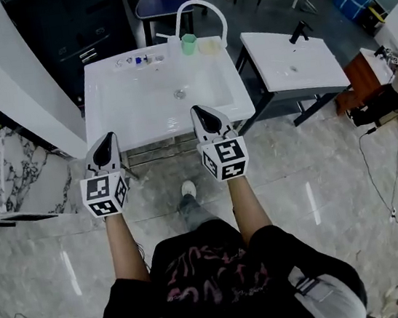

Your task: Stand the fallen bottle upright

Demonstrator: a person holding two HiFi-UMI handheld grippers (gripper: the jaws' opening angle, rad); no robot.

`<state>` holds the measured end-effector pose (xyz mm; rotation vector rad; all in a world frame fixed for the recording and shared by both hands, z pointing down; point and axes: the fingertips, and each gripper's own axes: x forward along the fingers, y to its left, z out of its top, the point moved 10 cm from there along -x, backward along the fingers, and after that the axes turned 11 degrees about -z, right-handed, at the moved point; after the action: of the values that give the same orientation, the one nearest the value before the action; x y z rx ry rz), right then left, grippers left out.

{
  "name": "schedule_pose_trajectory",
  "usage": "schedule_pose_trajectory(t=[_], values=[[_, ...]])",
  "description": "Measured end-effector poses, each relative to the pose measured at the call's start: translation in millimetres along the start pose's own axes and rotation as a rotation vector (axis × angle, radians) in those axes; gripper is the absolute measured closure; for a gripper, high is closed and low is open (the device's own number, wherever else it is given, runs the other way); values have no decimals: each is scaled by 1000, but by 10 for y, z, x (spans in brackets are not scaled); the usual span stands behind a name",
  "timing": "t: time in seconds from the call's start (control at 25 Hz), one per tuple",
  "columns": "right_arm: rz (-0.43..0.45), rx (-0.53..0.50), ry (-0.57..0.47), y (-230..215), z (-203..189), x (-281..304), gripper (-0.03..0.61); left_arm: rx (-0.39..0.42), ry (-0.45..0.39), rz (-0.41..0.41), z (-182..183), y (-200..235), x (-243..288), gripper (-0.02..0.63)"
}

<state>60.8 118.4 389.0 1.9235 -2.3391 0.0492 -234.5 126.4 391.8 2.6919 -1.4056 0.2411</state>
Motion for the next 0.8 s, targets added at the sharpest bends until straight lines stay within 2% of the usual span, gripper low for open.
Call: schedule_pose_trajectory(t=[0.2,0.48,0.8], values=[[10,9,26,-236,-40,667,565,-7,29,-4,40,290,620,603],[36,16,43,-631,23,1601,565,-8,53,1,274,648,1534,603],[48,30,65,-901,5,2273,565,19,110,-7,396,947,2220,603]])
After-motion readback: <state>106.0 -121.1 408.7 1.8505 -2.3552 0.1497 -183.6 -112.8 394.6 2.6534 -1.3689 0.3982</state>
